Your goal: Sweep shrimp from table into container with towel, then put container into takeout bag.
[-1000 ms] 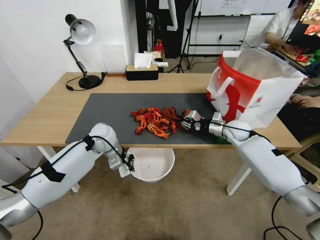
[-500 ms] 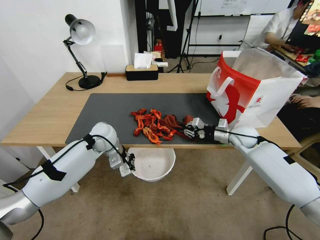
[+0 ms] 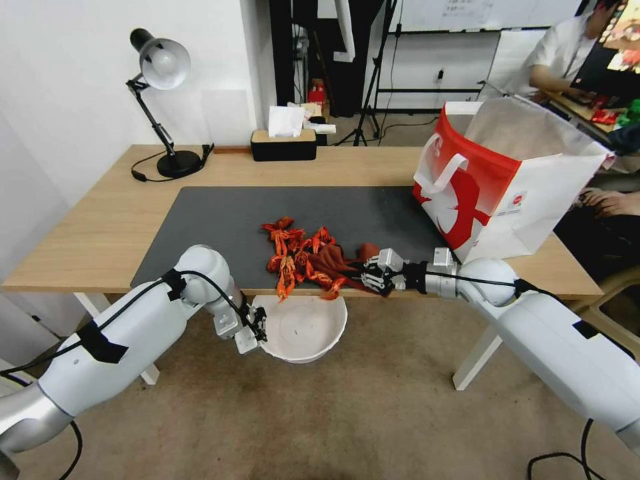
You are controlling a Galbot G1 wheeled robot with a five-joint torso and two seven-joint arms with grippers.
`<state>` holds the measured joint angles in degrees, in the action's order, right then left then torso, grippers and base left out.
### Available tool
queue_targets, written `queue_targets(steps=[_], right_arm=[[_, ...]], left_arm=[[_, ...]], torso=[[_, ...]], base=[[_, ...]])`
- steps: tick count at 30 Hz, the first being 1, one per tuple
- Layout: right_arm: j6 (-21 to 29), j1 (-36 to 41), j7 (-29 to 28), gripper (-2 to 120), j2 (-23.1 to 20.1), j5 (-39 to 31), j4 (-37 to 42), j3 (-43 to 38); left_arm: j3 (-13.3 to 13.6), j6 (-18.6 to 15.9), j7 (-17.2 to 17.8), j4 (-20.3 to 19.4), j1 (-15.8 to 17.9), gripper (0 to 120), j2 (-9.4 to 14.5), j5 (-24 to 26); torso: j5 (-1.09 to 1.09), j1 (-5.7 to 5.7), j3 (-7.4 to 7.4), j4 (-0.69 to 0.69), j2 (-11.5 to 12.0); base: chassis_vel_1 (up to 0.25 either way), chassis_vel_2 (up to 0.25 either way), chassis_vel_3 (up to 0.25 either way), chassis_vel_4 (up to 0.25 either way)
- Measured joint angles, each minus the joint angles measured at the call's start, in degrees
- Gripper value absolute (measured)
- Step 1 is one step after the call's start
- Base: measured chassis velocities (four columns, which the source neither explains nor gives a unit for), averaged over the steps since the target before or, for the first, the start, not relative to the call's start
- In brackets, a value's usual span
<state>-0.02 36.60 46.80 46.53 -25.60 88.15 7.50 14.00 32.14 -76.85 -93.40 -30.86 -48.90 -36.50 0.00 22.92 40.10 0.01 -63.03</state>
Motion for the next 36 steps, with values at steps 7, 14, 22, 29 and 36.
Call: queue_targets(steps=[7,14,22,29,36], right_arm=[[0.3,1.8,0.4,7,-1.9,-0.2,3.6,0.1],[1.1,3.6,0.8,7,-2.8,-0.2,6.1,0.1],[2.2,5.4,1.0,7,-3.4,-1.9,9.6,0.2],[4.6,4.0,-0.7,7,-3.4,-8.2,11.7,-0.4],[6.3,-1.8,-3.6,7,-2.9,-15.2,10.3,-1.3]], left_arm=[[-0.1,0.1,0.2,-0.3,-0.3,0,0.1,0.0],[-0.1,0.1,0.5,-0.3,-0.4,0,-0.1,0.0],[-0.8,0.5,0.5,-0.4,-1.0,0,0.3,-0.1],[-1.5,0.7,0.5,-0.4,-2.2,0,0.4,-0.2],[-2.5,0.9,0.5,-0.6,-3.4,0,0.9,-0.3]], torso=[[0.0,0.0,0.0,0.0,0.0],[0.0,0.01,0.01,0.0,0.0],[0.0,0.01,0.01,0.0,0.0],[-0.01,0.0,0.01,-0.01,0.0],[-0.02,0.01,0.0,-0.02,0.0]], base=[[0.0,0.0,0.0,0.0],[0.0,0.0,0.0,0.0],[0.0,0.0,0.0,0.0],[0.0,0.0,0.0,0.0],[0.0,0.0,0.0,0.0]])
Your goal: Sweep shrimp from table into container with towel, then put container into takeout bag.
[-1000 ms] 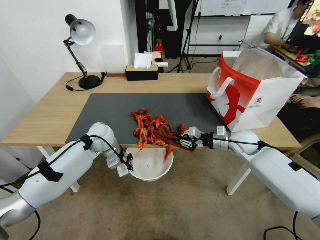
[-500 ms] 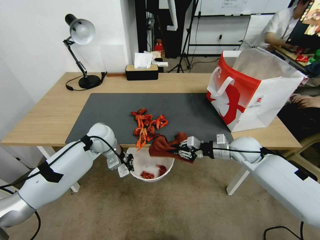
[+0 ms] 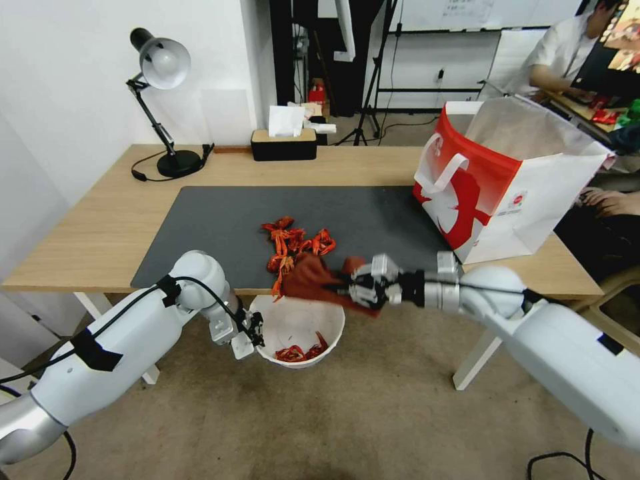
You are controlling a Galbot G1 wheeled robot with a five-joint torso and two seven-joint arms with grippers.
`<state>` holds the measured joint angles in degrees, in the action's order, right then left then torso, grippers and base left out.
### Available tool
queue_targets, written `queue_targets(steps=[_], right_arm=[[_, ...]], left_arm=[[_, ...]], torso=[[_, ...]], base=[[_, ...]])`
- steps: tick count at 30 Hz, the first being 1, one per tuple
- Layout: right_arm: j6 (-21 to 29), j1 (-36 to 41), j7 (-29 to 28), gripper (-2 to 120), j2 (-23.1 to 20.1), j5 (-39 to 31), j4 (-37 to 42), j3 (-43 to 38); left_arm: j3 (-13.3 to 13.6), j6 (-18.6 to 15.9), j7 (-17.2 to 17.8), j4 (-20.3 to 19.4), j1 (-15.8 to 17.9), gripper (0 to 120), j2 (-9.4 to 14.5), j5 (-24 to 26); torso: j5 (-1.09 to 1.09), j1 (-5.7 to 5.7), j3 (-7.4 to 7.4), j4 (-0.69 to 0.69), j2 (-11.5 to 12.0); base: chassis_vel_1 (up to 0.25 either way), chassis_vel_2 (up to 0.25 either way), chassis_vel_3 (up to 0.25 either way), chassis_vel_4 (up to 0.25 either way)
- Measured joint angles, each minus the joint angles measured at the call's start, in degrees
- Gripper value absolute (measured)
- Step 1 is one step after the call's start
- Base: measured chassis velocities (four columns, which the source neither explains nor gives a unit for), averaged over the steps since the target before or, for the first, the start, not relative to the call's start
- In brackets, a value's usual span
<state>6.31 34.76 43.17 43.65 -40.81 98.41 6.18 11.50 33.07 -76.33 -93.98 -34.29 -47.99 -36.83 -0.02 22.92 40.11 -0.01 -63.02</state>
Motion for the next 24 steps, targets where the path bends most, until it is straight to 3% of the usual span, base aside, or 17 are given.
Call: queue_targets(steps=[7,9,14,17,24], right_arm=[[-2.5,-10.5,-7.0,7,5.7,1.2,-13.2,4.1],[-3.7,-14.7,-8.3,7,10.3,3.5,-20.6,6.4],[-5.6,-20.5,-7.4,7,17.7,7.8,-33.2,10.3],[-7.2,-22.3,-5.7,7,20.6,10.4,-39.6,11.3],[-8.6,-23.7,-1.9,7,23.8,13.7,-45.8,12.0]], left_arm=[[-1.4,0.4,0.1,-0.1,-1.4,0,1.2,-0.1],[-1.8,0.5,0.5,-0.2,-1.7,0,1.6,-0.1],[-2.1,0.7,0.6,-0.2,-1.8,0,1.8,-0.2],[-2.1,1.0,0.7,0.1,-1.4,0,1.8,-0.2],[-2.0,2.1,0.9,0.8,-0.6,0,1.6,-1.0]], torso=[[0.02,0.0,0.01,0.01,0.0],[0.01,0.0,0.0,-0.01,0.0],[-0.01,0.01,0.01,0.06,0.0],[0.01,0.0,0.01,0.02,0.0],[0.01,-0.01,0.0,0.0,0.0]], base=[[0.0,0.0,0.0,0.0],[0.0,0.0,0.0,0.0],[0.0,0.0,0.0,0.0],[0.0,0.0,0.0,0.0],[0.0,0.0,0.0,0.0]])
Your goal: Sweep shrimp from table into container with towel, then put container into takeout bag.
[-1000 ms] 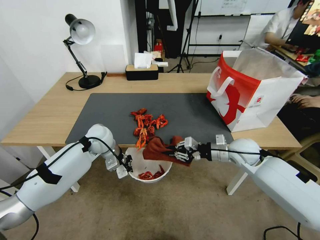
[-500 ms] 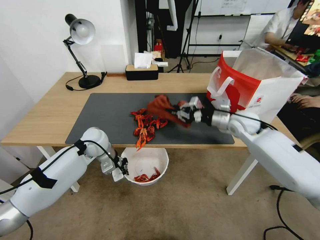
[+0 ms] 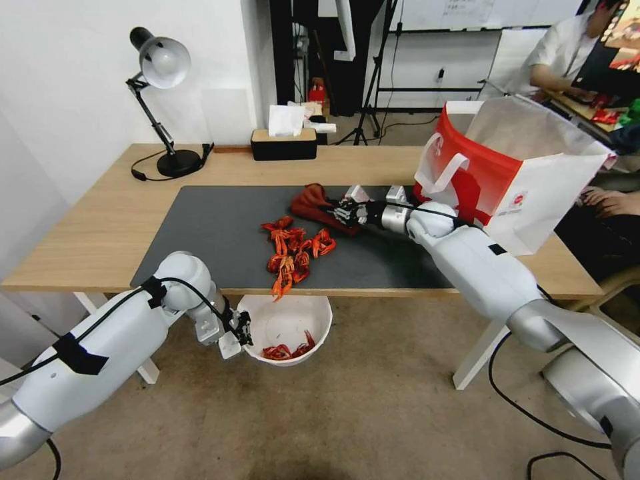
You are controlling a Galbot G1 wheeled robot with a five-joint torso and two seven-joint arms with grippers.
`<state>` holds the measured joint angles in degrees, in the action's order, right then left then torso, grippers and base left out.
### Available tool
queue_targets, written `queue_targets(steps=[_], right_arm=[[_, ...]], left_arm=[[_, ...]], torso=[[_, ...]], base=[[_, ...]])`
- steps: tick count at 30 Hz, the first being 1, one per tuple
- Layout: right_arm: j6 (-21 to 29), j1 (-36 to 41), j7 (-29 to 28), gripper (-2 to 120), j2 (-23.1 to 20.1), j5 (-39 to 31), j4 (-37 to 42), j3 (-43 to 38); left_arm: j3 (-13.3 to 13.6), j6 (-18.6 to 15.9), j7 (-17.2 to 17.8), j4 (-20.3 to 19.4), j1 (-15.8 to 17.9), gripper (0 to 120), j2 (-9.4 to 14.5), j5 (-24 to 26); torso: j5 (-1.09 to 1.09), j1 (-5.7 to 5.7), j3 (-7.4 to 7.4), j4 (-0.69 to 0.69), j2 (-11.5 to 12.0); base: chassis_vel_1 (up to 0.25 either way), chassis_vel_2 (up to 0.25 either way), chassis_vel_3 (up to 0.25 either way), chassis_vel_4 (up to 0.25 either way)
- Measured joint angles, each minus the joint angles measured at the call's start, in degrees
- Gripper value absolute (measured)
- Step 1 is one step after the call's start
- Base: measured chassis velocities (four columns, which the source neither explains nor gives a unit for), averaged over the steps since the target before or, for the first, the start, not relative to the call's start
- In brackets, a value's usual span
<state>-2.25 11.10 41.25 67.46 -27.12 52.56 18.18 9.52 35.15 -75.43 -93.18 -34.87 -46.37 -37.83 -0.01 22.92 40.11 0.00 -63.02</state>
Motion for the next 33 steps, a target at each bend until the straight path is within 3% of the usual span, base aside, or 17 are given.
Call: queue_targets(steps=[12,21,33], right_arm=[[-0.4,-0.1,4.2,7,0.8,-0.1,-0.7,1.9],[-0.7,0.6,9.3,7,-1.6,-0.7,1.9,2.7],[1.2,2.6,10.2,7,-5.2,-1.5,9.1,4.3]], left_arm=[[0.2,1.0,0.3,1.5,0.6,0,-0.5,-0.4],[0.4,1.0,0.5,1.6,1.2,0,-0.4,0.0],[0.8,0.8,0.5,1.3,1.7,0,-0.2,0.2]], torso=[[0.01,-0.01,-0.01,0.01,0.0],[0.02,0.0,-0.01,0.0,0.0],[0.01,-0.01,-0.01,-0.01,0.0]], base=[[0.0,0.0,0.0,0.0],[0.0,0.0,0.0,0.0],[0.0,0.0,0.0,0.0]])
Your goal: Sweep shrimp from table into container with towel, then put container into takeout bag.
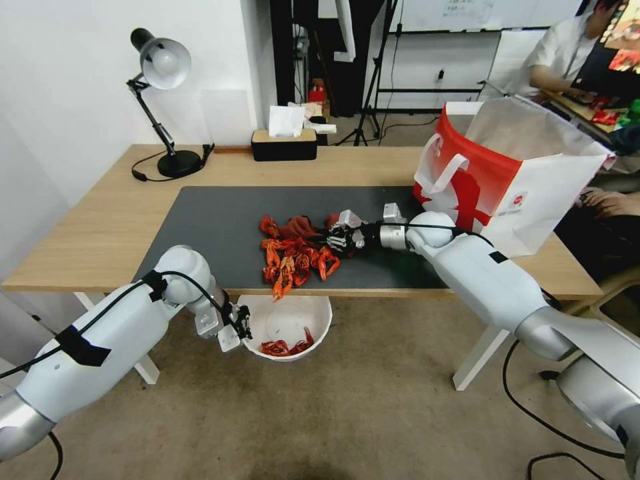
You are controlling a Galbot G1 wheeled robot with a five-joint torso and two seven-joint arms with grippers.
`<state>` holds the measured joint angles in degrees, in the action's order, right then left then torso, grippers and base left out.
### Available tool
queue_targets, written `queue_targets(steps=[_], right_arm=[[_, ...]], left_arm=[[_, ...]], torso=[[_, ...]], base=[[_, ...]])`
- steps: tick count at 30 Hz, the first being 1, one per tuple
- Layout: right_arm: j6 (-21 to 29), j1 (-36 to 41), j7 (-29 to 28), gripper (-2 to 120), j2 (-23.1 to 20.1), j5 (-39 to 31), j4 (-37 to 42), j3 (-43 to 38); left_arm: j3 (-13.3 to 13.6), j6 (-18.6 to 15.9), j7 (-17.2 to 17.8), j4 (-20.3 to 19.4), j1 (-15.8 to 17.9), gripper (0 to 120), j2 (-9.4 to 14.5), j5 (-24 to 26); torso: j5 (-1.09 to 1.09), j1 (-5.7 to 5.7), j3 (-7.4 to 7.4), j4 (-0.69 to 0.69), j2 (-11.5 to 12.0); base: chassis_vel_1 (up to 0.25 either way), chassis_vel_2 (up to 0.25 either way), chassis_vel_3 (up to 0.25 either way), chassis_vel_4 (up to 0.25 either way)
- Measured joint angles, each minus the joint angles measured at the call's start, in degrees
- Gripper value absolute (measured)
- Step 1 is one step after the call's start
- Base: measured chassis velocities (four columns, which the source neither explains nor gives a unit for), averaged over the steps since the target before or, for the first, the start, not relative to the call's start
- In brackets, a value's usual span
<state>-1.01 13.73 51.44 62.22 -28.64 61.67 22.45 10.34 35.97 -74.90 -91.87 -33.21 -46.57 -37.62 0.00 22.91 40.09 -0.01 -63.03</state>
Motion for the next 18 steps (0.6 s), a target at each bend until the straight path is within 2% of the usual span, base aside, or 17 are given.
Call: queue_targets(steps=[8,18], right_arm=[[1.6,1.5,-0.2,7,-1.6,-0.6,5.9,1.0],[2.5,2.8,-1.0,7,-2.7,-0.7,9.7,1.3]], left_arm=[[0.1,-0.1,0.0,-0.3,0.0,0,0.3,0.1],[0.0,-0.3,-0.1,-1.9,-0.7,0,0.8,0.3]], torso=[[0.0,0.01,0.02,0.02,0.0],[0.0,0.02,0.02,0.02,0.0]], base=[[0.0,0.0,0.0,0.0],[0.0,0.0,0.0,0.0]])
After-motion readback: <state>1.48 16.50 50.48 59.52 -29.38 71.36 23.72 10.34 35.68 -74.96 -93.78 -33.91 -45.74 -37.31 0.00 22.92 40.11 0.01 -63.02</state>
